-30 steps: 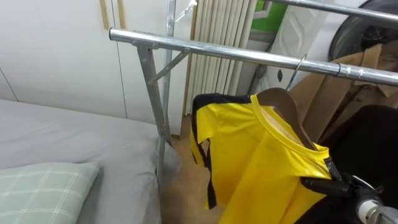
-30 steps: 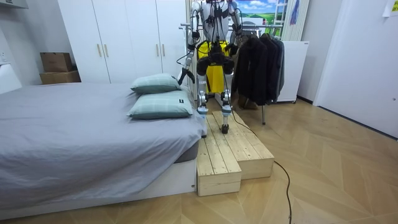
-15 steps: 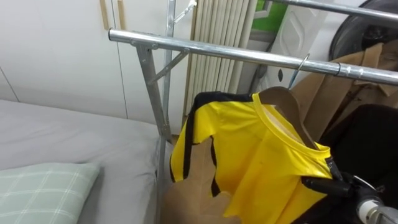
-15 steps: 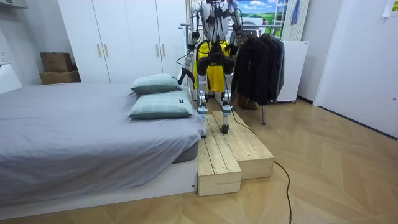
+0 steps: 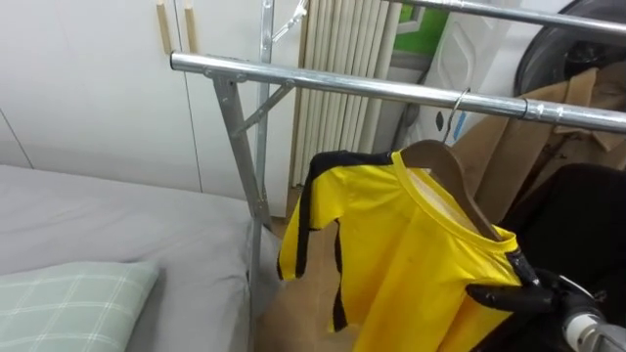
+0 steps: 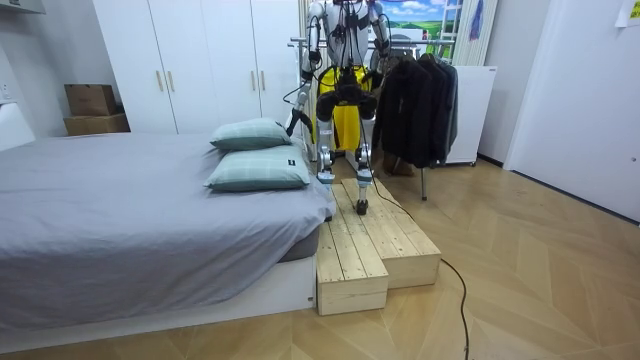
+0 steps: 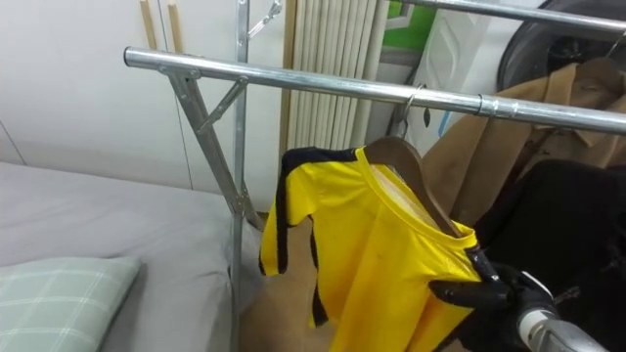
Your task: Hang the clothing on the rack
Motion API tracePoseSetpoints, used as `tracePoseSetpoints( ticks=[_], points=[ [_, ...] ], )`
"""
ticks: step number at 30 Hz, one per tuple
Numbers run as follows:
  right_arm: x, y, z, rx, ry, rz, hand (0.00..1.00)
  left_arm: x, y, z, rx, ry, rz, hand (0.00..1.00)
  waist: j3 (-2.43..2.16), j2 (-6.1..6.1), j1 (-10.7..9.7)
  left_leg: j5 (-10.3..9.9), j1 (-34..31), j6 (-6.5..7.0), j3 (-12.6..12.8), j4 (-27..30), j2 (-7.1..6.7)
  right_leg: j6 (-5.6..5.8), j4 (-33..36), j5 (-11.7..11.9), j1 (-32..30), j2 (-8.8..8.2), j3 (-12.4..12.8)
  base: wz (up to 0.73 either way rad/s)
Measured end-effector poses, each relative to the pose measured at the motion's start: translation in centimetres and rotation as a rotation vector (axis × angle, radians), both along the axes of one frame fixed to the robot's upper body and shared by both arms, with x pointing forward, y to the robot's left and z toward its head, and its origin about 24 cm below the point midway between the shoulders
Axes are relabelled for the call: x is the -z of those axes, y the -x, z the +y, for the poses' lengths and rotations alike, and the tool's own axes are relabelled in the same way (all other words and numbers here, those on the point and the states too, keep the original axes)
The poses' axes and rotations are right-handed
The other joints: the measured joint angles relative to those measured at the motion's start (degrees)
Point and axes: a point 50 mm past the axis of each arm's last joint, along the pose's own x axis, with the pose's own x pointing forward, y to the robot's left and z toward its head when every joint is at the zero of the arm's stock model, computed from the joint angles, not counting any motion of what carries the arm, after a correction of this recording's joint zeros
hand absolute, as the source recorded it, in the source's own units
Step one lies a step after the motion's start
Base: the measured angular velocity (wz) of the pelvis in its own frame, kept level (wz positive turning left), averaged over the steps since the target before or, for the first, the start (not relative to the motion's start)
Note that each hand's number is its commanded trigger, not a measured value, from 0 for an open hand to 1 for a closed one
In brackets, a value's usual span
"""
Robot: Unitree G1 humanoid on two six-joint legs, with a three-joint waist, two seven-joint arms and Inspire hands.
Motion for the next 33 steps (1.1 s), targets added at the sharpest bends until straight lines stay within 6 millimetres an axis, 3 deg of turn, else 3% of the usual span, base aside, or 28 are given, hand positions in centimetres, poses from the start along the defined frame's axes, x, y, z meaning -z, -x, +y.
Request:
tracePoseSetpoints(
  ticks=[11, 19, 33],
  points=[
    [-2.2, -2.3, 0.0, -0.007, 0.108, -0.047, 0.0, 0.0, -0.1, 0.0, 0.002, -0.002, -0.004, 0.0, 0.05, -0.23, -0.2, 0.0, -0.3, 0.0, -0.4, -0.1, -0.02, 0.01, 0.0, 0.0, -0.1, 0.11, 0.2, 0.0],
    [-3.3, -3.1, -0.5, -0.041, 0.237, -0.05, 0.0, -0.2, -0.5, 0.3, 0.006, -0.018, -0.015, 0.0, 0.3, -1.05, 0.1, 0.0, -0.9, 0.0, 0.2, 0.0, 0.0, 0.02, 0.3, -0.1, -1.2, 0.11, 0.5, -0.03],
    [-6.4, -4.1, -0.5, -0.015, 0.456, -0.216, 0.0, -0.2, -0.7, 0.5, 0.007, -0.012, -0.014, 0.0, 0.36, -0.76, -0.7, 0.0, -1.6, -0.04, 0.0, 0.1, 0.2, -0.08, 0.2, 0.0, -1.5, 0.34, 0.4, 0.01]
  ],
)
